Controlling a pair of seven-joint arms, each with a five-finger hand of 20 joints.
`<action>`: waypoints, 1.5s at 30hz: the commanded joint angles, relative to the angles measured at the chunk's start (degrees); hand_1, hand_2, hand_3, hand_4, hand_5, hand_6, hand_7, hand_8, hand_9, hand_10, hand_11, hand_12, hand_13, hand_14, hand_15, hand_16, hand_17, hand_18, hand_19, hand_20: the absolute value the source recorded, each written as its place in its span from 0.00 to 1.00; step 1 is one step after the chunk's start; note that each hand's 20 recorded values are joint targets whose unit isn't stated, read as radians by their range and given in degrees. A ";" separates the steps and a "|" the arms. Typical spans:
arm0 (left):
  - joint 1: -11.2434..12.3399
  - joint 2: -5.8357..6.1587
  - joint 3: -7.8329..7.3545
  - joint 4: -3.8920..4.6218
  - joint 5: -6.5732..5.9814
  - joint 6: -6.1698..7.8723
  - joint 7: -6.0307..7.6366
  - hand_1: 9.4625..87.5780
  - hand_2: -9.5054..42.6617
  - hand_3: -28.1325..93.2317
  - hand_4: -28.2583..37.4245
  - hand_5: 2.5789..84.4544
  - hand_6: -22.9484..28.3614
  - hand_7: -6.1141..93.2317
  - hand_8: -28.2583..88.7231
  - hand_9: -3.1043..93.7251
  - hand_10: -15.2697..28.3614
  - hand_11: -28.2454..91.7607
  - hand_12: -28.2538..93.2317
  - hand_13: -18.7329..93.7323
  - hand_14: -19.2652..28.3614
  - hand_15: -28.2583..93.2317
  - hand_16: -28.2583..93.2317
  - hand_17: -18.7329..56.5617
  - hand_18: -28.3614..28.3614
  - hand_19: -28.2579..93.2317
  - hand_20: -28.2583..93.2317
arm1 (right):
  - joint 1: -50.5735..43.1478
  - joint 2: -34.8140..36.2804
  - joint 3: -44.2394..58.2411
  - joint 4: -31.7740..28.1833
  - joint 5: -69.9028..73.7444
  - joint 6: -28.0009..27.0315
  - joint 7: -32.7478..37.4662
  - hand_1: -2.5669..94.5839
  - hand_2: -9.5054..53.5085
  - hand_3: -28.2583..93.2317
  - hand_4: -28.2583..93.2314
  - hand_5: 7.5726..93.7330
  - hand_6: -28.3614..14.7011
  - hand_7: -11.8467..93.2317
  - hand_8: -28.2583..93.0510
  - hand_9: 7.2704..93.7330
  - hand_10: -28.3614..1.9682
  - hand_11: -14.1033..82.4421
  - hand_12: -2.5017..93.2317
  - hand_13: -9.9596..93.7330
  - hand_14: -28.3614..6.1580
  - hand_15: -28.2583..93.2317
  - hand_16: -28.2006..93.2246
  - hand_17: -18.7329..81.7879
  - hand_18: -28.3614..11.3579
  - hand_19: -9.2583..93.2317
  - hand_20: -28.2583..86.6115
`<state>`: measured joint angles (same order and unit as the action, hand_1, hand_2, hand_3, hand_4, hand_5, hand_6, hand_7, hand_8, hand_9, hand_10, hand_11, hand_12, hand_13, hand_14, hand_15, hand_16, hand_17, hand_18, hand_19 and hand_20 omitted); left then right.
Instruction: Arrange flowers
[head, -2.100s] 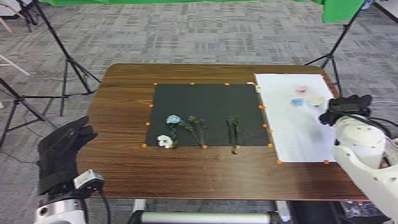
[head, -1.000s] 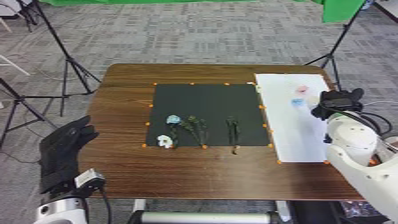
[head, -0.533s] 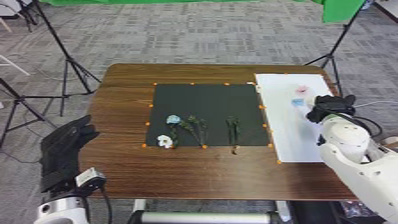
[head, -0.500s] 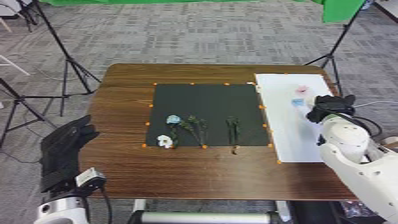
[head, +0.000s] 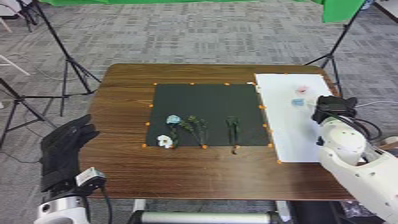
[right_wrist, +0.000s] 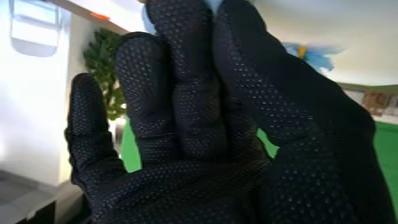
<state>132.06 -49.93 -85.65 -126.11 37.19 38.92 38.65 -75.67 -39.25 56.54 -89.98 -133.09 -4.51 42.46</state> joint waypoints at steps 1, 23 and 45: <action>0.40 -0.40 0.09 -0.01 0.18 -0.38 -0.07 0.25 0.28 0.92 0.20 0.62 0.78 0.26 0.16 0.47 0.92 0.66 0.34 0.46 1.00 0.93 0.04 0.20 0.93 0.68 0.61 | 0.52 1.85 -1.41 0.93 -1.62 4.54 1.10 0.61 0.00 0.86 0.00 0.80 0.67 0.44 0.26 0.93 0.78 0.33 0.43 0.68 0.65 0.76 0.54 0.26 0.09 0.75 0.47; 1.54 0.31 -0.35 -0.53 -0.45 0.35 0.19 0.25 0.28 0.91 0.20 0.62 0.78 0.26 0.16 0.47 0.92 0.66 0.34 0.46 1.00 0.93 0.04 0.20 0.93 0.68 0.61 | -2.14 4.11 5.52 -14.29 2.64 7.07 -8.91 0.60 0.00 0.89 0.00 0.82 0.66 0.43 0.28 0.94 0.76 0.32 0.46 0.68 0.63 0.75 0.57 0.27 0.09 0.76 0.46; 0.60 1.17 0.04 -0.32 -0.40 0.05 -0.32 0.25 0.28 0.91 0.20 0.62 0.78 0.26 0.16 0.47 0.92 0.66 0.34 0.46 1.00 0.93 0.04 0.20 0.93 0.68 0.61 | 16.92 -11.82 -17.32 -16.15 5.47 3.54 -20.52 0.60 0.00 0.89 0.00 0.82 0.66 0.43 0.27 0.94 0.76 0.32 0.46 0.68 0.63 0.76 0.57 0.27 0.10 0.75 0.47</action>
<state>133.00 -49.64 -86.01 -126.37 37.39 39.04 37.86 -64.42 -43.38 44.79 -108.17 -126.42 -2.63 23.39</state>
